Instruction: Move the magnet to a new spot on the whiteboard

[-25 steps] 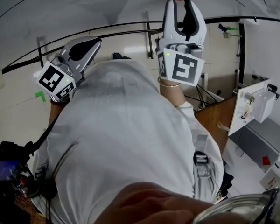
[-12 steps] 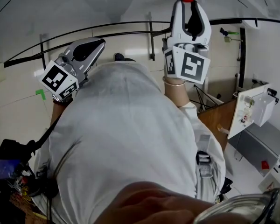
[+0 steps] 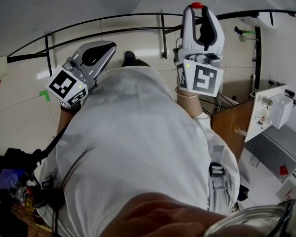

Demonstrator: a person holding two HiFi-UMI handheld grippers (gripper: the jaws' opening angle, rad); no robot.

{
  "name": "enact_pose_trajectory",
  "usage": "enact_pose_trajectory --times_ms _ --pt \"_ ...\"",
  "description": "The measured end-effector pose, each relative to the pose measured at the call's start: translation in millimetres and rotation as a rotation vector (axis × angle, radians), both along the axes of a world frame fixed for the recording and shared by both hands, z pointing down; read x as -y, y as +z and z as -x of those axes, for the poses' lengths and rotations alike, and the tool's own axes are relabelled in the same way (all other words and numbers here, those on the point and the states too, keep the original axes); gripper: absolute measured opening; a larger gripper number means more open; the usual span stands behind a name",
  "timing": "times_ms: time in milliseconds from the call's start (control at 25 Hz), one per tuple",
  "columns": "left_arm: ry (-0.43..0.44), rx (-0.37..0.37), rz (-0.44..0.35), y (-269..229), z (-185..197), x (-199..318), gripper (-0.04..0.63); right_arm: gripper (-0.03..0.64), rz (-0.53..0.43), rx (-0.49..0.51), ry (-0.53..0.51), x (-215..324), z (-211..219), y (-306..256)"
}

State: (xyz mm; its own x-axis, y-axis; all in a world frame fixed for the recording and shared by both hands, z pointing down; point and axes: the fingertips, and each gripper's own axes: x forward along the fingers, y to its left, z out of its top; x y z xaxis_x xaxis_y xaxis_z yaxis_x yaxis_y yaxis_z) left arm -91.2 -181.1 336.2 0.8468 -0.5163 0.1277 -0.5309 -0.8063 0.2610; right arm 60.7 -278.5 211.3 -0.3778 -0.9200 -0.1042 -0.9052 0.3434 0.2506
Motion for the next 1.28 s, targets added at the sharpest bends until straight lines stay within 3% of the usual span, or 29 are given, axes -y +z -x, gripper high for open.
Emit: enact_pose_trajectory --times_ms 200,320,440,640,840,1000,1280 --pt "0.029 -0.017 0.027 16.8 40.4 -76.2 0.003 0.126 0.002 0.01 -0.043 -82.3 54.9 2.3" --pt "0.023 -0.015 0.041 29.0 37.8 -107.8 0.003 0.126 0.005 0.018 -0.061 -128.5 56.5 10.5" --pt "-0.05 -0.035 -0.002 18.2 31.0 -125.6 0.003 0.126 0.023 0.049 -0.061 -167.6 45.3 19.4" --pt "-0.128 -0.068 -0.077 -1.5 37.5 -119.6 0.003 0.126 0.024 0.075 -0.059 -176.2 40.9 28.7" --pt "-0.173 -0.097 -0.01 1.6 45.0 -118.8 0.003 0.126 0.009 0.083 -0.078 -191.1 35.4 17.5" --pt "-0.15 -0.104 0.005 -0.2 21.0 -127.9 0.003 0.126 0.004 0.12 -0.093 -215.1 23.3 8.4" --pt "-0.059 -0.091 0.037 5.9 -74.8 -184.0 0.003 0.126 0.098 0.128 -0.089 -269.3 -62.4 36.0"
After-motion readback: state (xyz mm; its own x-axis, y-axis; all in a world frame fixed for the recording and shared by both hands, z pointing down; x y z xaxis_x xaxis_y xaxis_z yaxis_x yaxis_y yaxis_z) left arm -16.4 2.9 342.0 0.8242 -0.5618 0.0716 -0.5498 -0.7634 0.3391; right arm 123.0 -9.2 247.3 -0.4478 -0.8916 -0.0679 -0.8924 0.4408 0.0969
